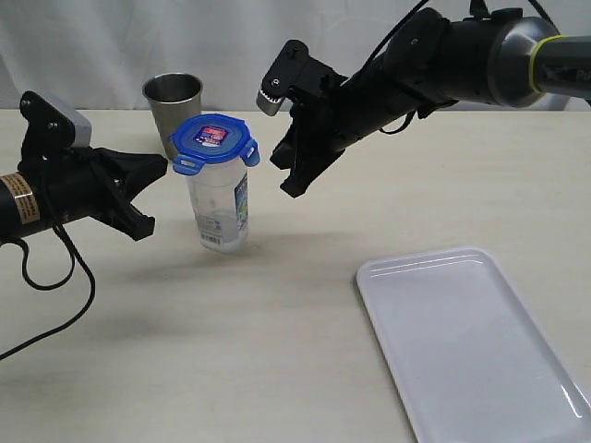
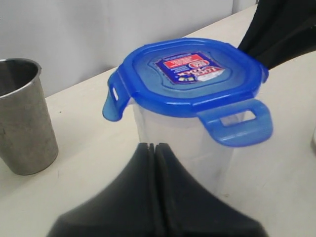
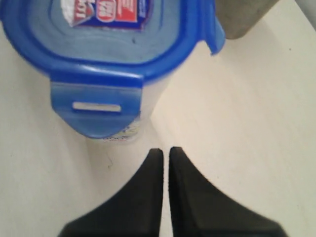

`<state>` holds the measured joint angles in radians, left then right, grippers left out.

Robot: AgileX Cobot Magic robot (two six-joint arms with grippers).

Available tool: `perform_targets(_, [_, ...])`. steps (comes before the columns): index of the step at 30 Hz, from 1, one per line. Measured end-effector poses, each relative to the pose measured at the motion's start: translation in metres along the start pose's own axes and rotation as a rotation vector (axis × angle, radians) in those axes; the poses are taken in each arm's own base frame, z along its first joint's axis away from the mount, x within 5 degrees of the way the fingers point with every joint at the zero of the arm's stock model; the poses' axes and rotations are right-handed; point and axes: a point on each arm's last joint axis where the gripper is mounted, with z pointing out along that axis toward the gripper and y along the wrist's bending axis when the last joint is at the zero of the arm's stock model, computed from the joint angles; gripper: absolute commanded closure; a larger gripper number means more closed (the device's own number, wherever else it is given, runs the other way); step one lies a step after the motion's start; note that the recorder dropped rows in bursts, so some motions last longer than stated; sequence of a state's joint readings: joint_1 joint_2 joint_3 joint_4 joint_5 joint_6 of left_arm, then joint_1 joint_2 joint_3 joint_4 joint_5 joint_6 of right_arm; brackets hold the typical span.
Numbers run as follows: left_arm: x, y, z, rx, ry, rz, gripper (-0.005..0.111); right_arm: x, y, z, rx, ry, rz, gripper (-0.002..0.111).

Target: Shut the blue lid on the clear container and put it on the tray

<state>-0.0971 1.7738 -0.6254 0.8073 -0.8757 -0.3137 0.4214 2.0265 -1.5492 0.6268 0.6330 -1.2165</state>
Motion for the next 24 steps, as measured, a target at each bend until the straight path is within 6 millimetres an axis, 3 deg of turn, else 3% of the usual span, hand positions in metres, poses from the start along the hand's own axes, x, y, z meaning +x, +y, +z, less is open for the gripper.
perform_targets(7, [-0.002, -0.003, -0.001, 0.027, 0.004, 0.017, 0.107, -0.002, -0.005, -0.013, 0.039, 0.001, 0.036, 0.104])
perform_targets(12, [-0.017, -0.005, -0.008, 0.022, -0.017, 0.056, 0.107, -0.009, -0.005, -0.024, 0.055, -0.020, 0.043, 0.104])
perform_targets(24, [-0.029, -0.016, -0.014, 0.129, -0.070, 0.100, 0.107, -0.009, -0.004, -0.025, 0.041, -0.015, 0.062, 0.104])
